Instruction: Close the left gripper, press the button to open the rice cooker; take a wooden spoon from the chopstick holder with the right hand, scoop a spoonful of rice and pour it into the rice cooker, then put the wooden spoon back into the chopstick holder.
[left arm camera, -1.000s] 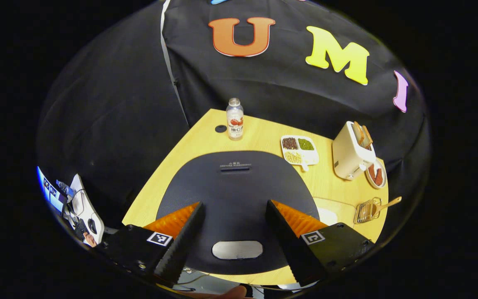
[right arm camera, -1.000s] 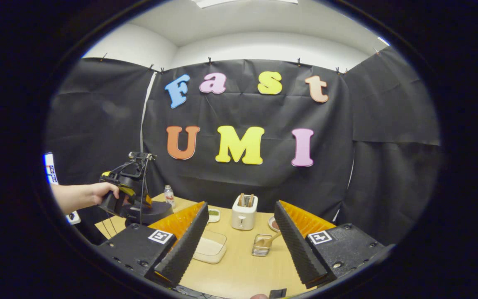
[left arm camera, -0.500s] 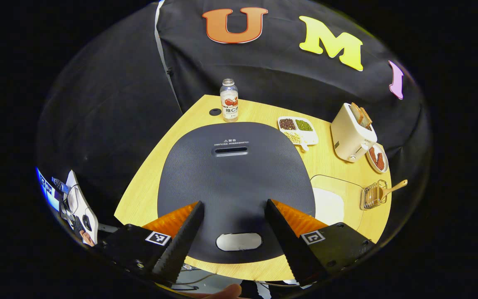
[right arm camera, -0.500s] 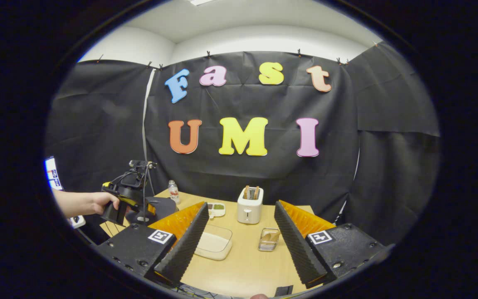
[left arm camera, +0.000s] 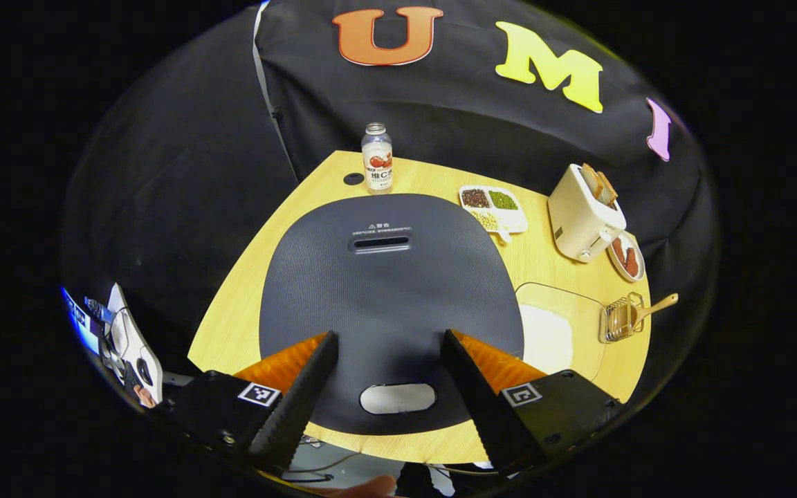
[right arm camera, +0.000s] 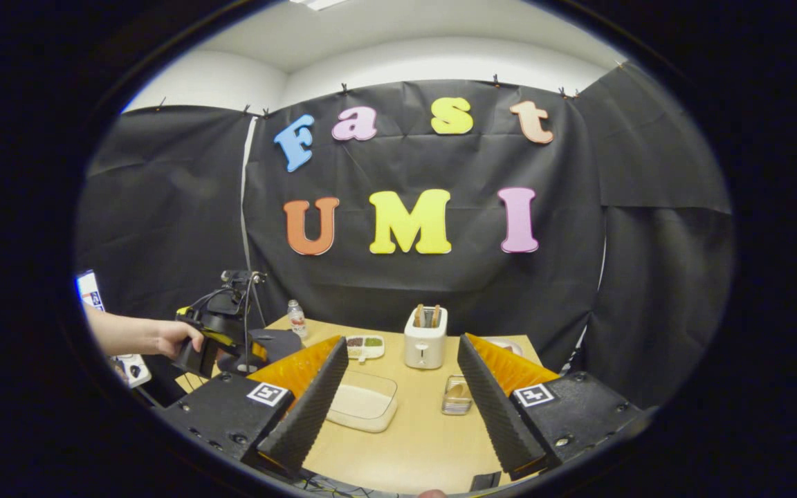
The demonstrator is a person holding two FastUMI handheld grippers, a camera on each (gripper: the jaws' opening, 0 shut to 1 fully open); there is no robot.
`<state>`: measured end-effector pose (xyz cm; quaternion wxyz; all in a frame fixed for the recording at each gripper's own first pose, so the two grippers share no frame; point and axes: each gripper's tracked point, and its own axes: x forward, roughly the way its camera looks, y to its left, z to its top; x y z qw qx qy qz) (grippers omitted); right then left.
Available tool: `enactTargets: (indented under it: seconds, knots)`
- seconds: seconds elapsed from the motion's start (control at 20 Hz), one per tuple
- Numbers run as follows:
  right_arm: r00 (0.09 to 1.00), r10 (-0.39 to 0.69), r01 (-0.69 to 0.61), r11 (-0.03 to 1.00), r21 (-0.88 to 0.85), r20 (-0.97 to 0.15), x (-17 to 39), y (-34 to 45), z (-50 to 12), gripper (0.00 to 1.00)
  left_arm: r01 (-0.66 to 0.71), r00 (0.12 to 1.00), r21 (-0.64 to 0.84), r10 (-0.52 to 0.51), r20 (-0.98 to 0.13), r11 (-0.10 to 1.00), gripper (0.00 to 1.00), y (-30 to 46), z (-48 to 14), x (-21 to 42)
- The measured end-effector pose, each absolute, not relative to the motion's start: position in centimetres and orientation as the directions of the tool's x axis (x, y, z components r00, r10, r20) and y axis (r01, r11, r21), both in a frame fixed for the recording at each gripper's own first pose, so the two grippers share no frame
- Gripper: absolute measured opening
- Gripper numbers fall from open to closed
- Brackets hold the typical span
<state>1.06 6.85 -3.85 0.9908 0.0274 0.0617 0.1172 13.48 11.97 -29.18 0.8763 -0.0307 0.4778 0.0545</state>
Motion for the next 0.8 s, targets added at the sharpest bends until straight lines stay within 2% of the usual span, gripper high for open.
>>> enactTargets:
  seconds: [0.15, 0.2, 0.25, 0.3, 0.4, 0.55, 0.65, 0.8]
  knots:
    - [0.974, 0.203, -0.201, 0.979, 0.037, -0.103, 1.3, 6.2, -3.6, 1.00, -0.111, 0.582, 0.001, 0.066, -0.810, 0.994, 0.98, 11.9, -28.8, 13.9]
    - [0.977, 0.188, -0.187, 0.982, 0.023, -0.096, 1.2, 5.7, -3.4, 1.00, -0.101, 0.606, 0.010, 0.070, -0.792, 0.995, 1.00, 11.9, -28.4, 14.1]
    - [0.981, 0.175, -0.175, 0.984, 0.014, -0.086, 1.3, 5.5, -3.1, 1.00, -0.087, 0.646, 0.030, 0.079, -0.759, 0.996, 0.96, 11.9, -27.9, 14.7]
    - [0.985, 0.151, -0.151, 0.989, 0.005, -0.078, 1.3, 5.0, -2.9, 1.00, -0.088, 0.692, 0.051, 0.098, -0.715, 0.995, 0.96, 12.0, -26.7, 15.1]
    - [0.993, 0.106, -0.106, 0.994, -0.002, -0.043, 1.2, 4.1, -1.8, 1.00, -0.079, 0.793, 0.063, 0.101, -0.601, 0.995, 0.96, 11.5, -23.2, 15.2]
    - [0.995, 0.097, -0.097, 0.995, 0.006, -0.001, 0.8, 4.4, -0.4, 1.00, -0.063, 0.914, 0.035, 0.072, -0.399, 0.997, 0.97, 9.5, -17.1, 13.5]
    - [0.997, 0.078, -0.079, 0.997, 0.007, 0.024, 0.8, 4.1, 0.7, 1.00, -0.051, 0.967, 0.016, 0.054, -0.250, 0.999, 0.98, 8.0, -12.7, 11.8]
    - [0.997, 0.064, -0.065, 0.997, 0.033, 0.041, 0.3, 4.3, 1.5, 1.00, -0.036, 0.998, -0.008, 0.035, -0.056, 0.999, 0.98, 7.6, -5.5, 7.6]
